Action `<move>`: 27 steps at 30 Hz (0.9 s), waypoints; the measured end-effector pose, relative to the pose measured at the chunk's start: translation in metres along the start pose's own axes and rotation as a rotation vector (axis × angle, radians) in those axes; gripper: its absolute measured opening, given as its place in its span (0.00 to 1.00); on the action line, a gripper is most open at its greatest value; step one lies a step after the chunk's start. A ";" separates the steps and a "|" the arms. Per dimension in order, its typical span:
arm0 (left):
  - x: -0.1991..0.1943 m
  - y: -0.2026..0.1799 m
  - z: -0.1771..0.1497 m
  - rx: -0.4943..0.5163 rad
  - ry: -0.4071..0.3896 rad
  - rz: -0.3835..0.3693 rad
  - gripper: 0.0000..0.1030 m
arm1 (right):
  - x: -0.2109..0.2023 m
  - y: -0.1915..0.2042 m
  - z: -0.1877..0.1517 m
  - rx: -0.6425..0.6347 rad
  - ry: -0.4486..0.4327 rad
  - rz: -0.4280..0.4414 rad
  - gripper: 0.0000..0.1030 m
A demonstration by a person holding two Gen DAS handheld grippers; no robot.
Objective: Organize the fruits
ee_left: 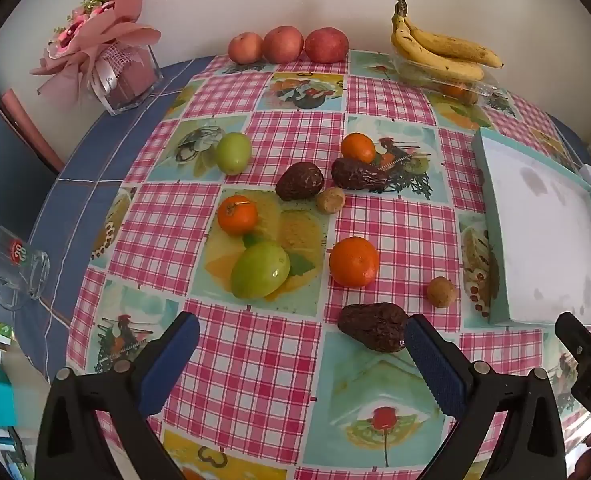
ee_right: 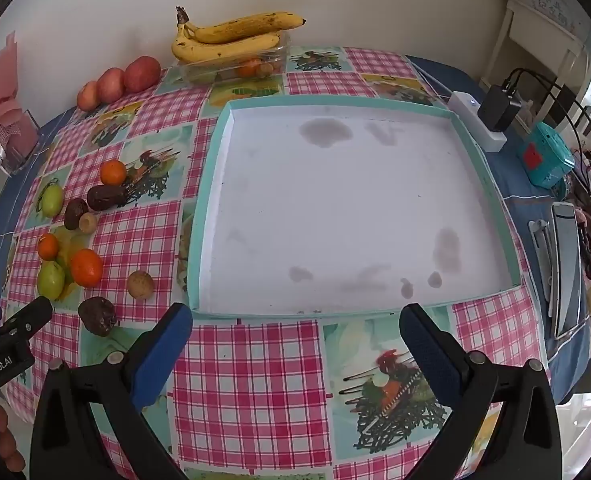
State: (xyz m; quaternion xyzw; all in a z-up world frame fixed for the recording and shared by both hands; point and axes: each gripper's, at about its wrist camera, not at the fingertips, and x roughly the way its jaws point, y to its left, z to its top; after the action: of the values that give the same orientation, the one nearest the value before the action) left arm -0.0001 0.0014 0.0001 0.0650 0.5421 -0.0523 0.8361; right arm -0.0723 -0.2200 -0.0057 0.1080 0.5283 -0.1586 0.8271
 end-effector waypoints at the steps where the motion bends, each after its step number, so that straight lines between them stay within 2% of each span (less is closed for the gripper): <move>1: 0.000 0.001 0.000 0.001 0.000 0.001 1.00 | 0.000 0.000 0.000 -0.003 0.000 0.000 1.00; 27: -0.002 0.002 0.003 -0.008 -0.008 0.023 1.00 | 0.001 0.002 0.000 0.003 -0.007 -0.011 1.00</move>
State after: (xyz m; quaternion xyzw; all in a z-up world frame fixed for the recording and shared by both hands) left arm 0.0019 0.0031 0.0032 0.0679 0.5383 -0.0407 0.8390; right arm -0.0712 -0.2185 -0.0062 0.1059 0.5259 -0.1642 0.8278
